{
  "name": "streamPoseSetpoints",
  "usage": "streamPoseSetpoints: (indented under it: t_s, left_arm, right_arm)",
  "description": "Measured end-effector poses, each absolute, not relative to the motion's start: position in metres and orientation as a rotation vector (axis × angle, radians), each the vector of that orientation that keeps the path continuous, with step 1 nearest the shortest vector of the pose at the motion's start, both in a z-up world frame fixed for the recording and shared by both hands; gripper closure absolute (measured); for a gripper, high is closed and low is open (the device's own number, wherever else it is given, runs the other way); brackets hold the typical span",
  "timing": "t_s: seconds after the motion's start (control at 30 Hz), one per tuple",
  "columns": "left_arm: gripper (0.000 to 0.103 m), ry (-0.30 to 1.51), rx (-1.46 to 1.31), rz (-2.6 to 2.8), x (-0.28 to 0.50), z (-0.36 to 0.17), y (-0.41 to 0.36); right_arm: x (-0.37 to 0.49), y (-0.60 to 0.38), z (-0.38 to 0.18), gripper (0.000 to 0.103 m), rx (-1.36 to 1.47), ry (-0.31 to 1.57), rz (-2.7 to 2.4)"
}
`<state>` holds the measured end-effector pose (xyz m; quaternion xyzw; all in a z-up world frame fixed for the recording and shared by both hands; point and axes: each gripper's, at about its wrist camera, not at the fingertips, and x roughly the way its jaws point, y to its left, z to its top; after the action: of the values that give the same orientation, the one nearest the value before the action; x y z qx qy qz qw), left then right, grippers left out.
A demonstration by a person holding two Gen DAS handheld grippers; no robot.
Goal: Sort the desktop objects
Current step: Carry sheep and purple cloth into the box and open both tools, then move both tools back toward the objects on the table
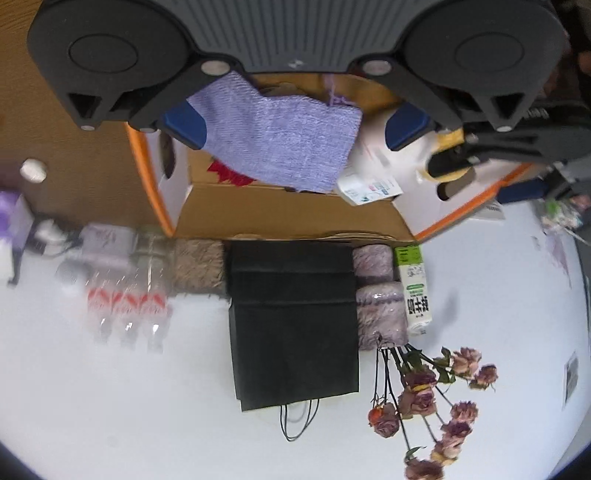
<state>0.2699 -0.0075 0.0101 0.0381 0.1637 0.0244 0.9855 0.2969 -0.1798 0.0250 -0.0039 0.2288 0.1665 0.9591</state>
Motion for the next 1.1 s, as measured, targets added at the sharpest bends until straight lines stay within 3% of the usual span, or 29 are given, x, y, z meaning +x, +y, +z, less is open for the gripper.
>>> streamPoseSetpoints:
  t_s: [0.73, 1.1]
  left_arm:
    - [0.0, 0.251, 0.027, 0.045, 0.247, 0.032, -0.003]
    - [0.0, 0.143, 0.023, 0.038, 0.207, 0.07, 0.001]
  right_arm:
    - [0.282, -0.181, 0.035, 0.0, -0.045, 0.415, 0.301]
    - [0.243, -0.182, 0.076, 0.0, -0.036, 0.354, 0.33]
